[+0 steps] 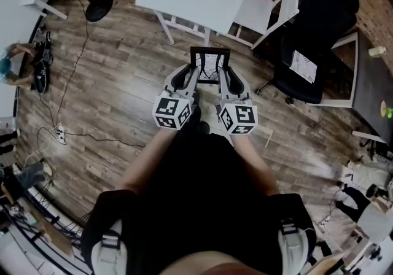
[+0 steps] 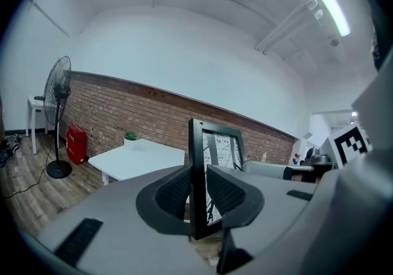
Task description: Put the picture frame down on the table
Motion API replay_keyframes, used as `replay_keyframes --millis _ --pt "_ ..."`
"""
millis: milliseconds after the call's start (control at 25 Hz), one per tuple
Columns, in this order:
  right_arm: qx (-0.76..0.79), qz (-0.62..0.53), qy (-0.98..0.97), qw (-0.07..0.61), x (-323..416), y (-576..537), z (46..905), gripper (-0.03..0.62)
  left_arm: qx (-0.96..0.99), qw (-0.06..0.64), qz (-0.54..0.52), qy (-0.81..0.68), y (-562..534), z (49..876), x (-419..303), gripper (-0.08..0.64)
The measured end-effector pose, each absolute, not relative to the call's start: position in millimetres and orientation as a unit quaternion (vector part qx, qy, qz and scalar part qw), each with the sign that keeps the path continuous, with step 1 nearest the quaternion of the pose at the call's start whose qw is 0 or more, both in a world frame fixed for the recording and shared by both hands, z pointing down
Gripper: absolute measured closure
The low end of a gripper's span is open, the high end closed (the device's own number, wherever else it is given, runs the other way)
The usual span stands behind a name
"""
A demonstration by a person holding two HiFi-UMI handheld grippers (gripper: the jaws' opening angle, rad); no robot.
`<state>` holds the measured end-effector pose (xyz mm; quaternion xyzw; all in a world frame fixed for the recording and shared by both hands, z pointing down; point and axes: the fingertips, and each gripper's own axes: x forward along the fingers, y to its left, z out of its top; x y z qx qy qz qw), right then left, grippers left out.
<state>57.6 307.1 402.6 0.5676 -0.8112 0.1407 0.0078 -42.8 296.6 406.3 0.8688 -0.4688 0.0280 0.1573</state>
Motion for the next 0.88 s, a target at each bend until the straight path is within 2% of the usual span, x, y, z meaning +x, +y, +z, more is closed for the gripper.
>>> replay_keyframes --millis 880 --pt "0.579 0.160 -0.799 0.013 57.8 168.9 427.3 0.522 0.870 0.183 0.043 -0.456 160.5 434.5 -42.2 0.472"
